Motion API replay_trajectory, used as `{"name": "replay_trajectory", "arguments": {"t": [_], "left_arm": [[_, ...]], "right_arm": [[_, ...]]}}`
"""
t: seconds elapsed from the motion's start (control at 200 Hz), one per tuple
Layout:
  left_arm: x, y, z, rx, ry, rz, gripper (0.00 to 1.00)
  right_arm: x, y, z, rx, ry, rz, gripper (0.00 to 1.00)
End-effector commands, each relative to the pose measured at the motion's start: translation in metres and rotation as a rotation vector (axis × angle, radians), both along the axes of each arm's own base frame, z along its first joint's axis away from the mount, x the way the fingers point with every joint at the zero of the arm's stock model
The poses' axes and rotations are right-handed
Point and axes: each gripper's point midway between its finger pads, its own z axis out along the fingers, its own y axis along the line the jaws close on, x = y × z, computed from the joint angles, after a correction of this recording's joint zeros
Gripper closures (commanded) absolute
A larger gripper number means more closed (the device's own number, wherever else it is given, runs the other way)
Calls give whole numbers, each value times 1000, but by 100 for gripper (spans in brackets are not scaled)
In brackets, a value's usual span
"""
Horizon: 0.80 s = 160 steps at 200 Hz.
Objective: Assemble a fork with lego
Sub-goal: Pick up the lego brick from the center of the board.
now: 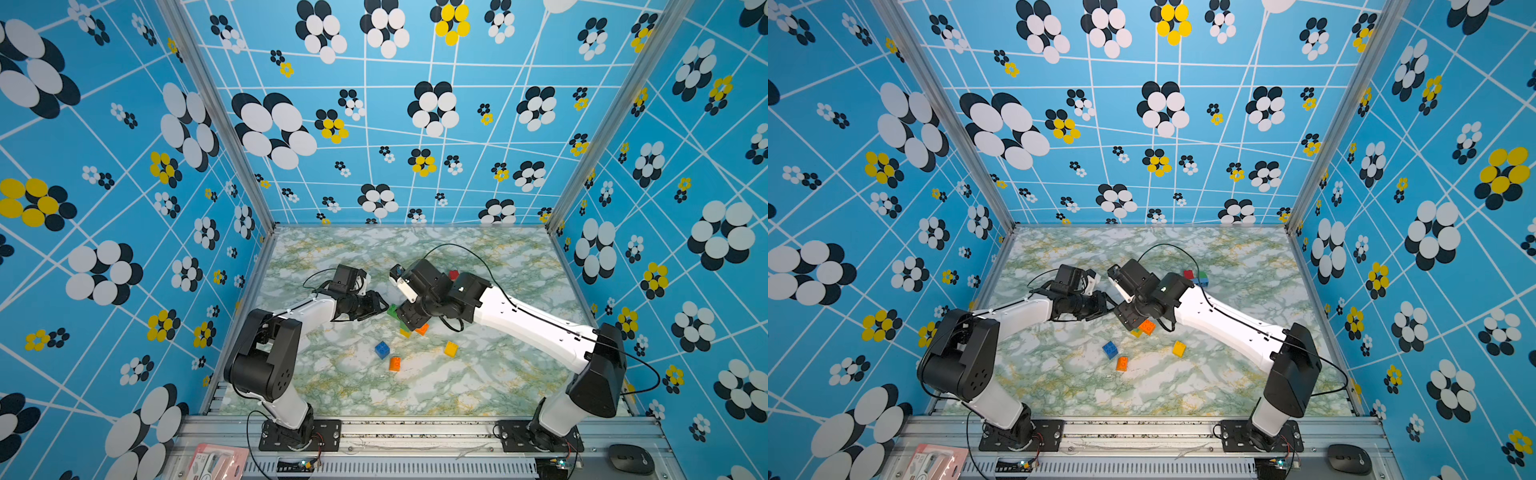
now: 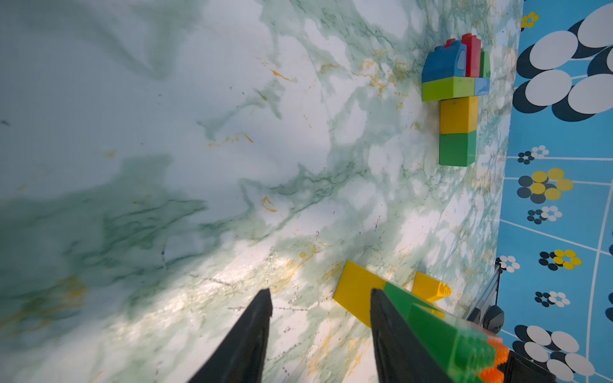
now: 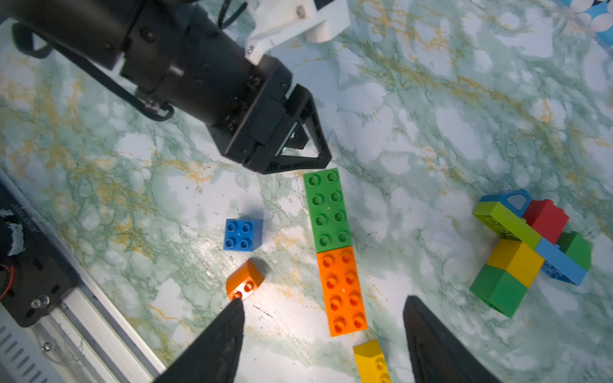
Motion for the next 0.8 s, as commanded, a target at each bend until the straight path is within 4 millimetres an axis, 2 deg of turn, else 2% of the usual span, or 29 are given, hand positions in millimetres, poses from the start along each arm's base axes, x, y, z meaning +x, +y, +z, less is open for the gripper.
{"name": "replay_trajectory", "arguments": {"t": [0.0,0.105,0.165,0.225,0.24,0.3,0.385,0.605,0.795], "left_arm": [[5,15,9,42,-21,48,48],[3,35,7,103,-15,119,48],[0,55,5,144,-8,192,48],[-6,76,6,168,-15,273,48],[-8,81,6,169,-19,290,48],[-16,97,11,178,-46,343,48],[-30,115,18,202,-86,394,47],[-53,124,30,175,-155,418,47],[-56,125,29,176,-154,420,47]], "right_arm": [[-16,30,-4,105,5,-122,29],[-32,51,-23,99,66,-128,33],[-38,59,-40,57,111,-120,34],[-42,59,-59,-18,142,-129,38],[-40,63,-55,-13,140,-131,40],[-41,63,-67,-62,164,-144,46],[-41,62,-80,-97,186,-161,48],[-44,67,-111,-150,268,-186,46],[-34,60,-126,-170,283,-232,47]]}}
